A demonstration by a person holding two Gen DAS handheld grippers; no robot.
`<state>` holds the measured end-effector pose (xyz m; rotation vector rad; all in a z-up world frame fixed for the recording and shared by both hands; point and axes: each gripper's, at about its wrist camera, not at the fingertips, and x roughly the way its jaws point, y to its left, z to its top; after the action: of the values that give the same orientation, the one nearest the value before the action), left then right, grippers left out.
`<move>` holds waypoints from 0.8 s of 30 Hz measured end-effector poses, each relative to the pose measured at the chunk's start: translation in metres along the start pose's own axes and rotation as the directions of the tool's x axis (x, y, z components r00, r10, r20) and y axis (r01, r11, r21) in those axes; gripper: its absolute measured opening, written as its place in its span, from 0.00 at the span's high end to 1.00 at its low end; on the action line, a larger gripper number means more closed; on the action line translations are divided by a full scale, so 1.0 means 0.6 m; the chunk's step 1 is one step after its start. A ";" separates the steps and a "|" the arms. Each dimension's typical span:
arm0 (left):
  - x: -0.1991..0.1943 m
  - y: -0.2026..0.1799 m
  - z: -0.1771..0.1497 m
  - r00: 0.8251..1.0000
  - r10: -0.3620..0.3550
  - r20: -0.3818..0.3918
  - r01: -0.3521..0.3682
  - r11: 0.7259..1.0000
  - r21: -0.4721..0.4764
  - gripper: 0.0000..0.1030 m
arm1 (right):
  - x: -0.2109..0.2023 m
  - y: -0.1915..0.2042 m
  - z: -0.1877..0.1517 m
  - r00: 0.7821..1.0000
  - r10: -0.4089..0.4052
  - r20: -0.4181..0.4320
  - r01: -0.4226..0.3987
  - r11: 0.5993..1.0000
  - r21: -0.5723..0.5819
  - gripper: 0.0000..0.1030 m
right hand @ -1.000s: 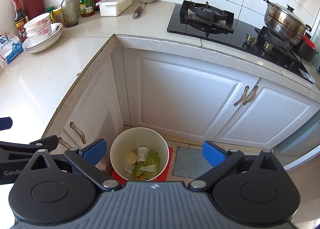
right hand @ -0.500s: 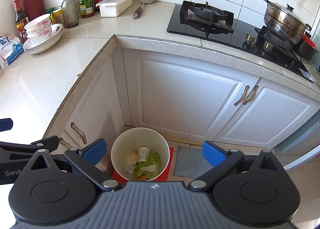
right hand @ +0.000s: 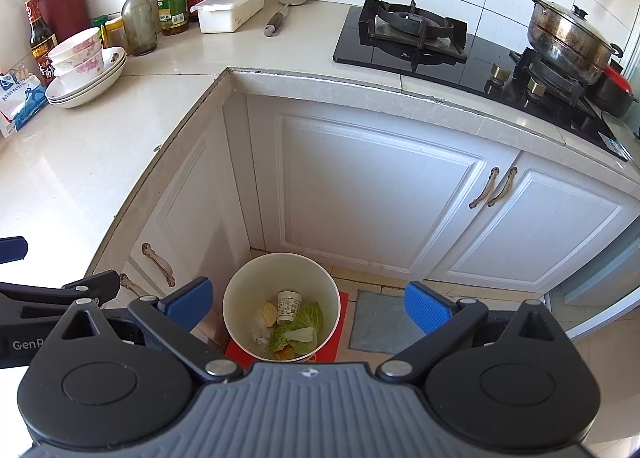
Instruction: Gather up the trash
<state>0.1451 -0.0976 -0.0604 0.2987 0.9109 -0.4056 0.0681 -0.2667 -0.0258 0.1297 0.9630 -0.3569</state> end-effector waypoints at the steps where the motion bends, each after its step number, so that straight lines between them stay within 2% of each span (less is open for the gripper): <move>1: 0.000 -0.001 0.000 1.000 0.000 -0.001 0.000 1.000 0.000 0.04 | 0.001 -0.001 0.001 1.000 0.000 -0.001 0.000 1.000 0.000 0.00; 24: 0.002 0.001 -0.002 1.000 -0.003 -0.008 0.003 1.000 0.000 0.03 | 0.001 0.002 -0.001 1.000 -0.002 -0.004 0.002 1.000 -0.004 0.00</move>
<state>0.1451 -0.0969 -0.0619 0.2993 0.9189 -0.4076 0.0682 -0.2657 -0.0266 0.1262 0.9678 -0.3564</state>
